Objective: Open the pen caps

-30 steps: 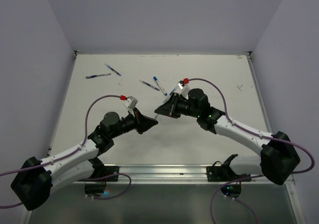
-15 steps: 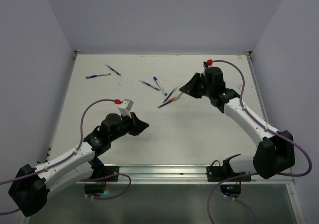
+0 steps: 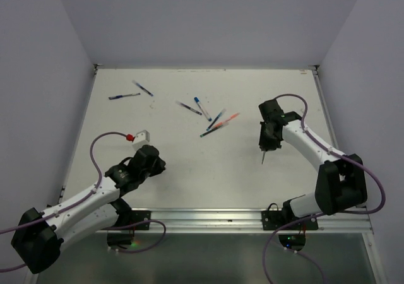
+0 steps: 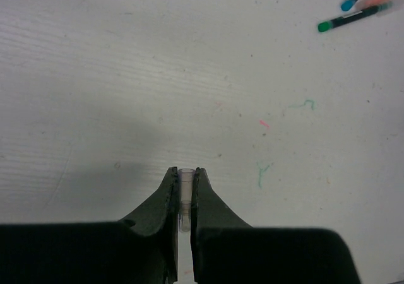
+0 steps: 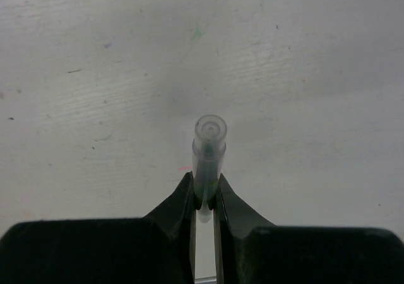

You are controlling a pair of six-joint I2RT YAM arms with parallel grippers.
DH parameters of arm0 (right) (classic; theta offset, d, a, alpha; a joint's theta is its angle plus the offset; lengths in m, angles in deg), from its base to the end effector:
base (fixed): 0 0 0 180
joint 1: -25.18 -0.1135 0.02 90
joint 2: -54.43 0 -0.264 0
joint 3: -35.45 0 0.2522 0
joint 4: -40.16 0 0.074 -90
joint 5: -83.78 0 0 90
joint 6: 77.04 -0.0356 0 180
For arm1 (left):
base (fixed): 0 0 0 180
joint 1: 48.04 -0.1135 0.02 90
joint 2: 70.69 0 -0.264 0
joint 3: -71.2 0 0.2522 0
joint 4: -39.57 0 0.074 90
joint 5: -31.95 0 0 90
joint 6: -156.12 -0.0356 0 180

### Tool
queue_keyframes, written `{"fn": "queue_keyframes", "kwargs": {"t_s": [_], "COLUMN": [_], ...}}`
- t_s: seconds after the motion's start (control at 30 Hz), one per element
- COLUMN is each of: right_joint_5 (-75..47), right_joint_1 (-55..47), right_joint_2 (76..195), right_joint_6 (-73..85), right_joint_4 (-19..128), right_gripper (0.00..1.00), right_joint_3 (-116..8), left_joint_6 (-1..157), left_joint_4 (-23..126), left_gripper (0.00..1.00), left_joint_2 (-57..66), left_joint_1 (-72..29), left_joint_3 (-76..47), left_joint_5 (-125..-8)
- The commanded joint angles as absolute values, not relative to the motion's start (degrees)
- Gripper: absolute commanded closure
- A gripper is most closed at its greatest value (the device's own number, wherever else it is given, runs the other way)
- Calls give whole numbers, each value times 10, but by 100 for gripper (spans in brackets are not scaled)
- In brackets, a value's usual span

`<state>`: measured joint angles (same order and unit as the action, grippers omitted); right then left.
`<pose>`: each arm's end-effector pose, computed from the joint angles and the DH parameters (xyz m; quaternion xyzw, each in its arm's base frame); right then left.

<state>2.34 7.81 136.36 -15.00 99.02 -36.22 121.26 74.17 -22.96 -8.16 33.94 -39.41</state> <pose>0.2593 0.0756 0.2279 0.1040 0.9753 0.0019 0.1950 0.1351 -0.0980 0.1868 -0.1824 0.8956 -0.1770 0.3651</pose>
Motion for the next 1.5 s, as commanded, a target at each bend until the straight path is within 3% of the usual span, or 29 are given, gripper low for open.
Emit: {"fn": "queue_keyframes", "kwargs": {"t_s": [0.0, 0.3, 0.63, 1.1, 1.17, 1.33, 1.47], "right_joint_5": [97, 106, 59, 17, 18, 14, 15], "right_joint_1": [77, 77, 77, 74, 75, 73, 67], "right_joint_2": [1377, 1421, 1427, 1460, 1461, 1467, 1457], "right_joint_6": [-123, -112, -94, -89, -90, -87, -88], "right_joint_4": [1037, 1059, 1034, 1001, 995, 991, 988], "right_gripper": [100, 100, 84, 78, 74, 66, 64], "right_joint_3": [-360, -376, -360, -349, -347, -340, -342], "left_joint_6": [1241, 1261, 1260, 1261, 1260, 1269, 1269], "left_joint_4": [765, 713, 616, 561, 551, 543, 545], "left_gripper": [100, 100, 100, 100, 97, 78, 71], "left_joint_2": [-231, -194, -135, -100, -96, -98, -107], "left_joint_1": [-83, -83, -83, -83, -83, -83, -83], "left_joint_3": [347, 390, 406, 425, 428, 440, 445], "left_joint_5": [-332, -321, -348, -377, -383, -390, -385]}}
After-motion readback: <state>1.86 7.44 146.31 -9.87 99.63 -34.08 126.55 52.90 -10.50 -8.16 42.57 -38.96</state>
